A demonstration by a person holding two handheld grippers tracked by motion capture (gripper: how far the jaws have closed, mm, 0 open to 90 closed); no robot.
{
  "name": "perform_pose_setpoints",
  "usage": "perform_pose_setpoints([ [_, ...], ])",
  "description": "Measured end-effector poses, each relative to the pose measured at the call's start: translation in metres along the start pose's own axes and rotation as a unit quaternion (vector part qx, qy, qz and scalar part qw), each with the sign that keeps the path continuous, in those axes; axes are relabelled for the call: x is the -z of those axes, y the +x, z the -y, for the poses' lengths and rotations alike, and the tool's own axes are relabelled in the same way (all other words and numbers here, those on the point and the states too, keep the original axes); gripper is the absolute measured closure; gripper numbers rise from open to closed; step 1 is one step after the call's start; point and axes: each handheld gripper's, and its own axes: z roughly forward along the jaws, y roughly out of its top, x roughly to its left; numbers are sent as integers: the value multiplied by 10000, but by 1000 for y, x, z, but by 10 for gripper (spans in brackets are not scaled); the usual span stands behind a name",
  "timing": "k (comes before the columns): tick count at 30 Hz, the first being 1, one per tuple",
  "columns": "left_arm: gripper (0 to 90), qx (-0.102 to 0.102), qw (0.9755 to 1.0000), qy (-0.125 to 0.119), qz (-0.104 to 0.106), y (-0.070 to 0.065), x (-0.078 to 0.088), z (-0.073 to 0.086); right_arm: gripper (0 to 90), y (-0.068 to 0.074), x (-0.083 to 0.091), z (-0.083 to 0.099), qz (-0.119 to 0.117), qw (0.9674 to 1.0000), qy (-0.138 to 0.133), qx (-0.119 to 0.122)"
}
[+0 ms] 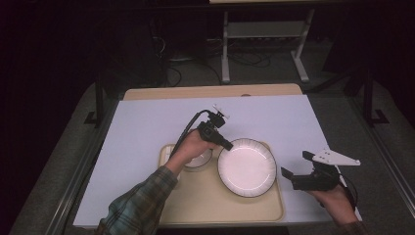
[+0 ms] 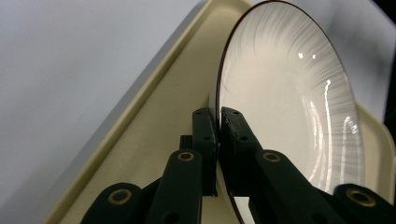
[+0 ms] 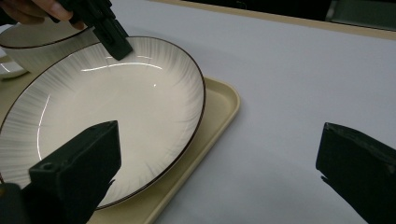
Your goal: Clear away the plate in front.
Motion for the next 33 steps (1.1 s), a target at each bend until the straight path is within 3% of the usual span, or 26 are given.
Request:
perform_pose_setpoints([
  [7,833,-41,9999,138,-69,3,-3,1,0,0,0,0,-1,10000,10,8],
  [16,813,1,9998,106,-185,9,-1,3,0,0,0,0,-3,10000,7,8],
  [20,808,59,9999,-161,10,9,6,4,0,0,0,0,-2,10000,4,9],
  [25,770,-64,9995,-298,-7,4,15,4,0,1,0,0,-1,10000,4,9],
  [33,602,-295,9984,-452,-167,2,27,8,0,-2,1,2,-7,10000,18,-25],
])
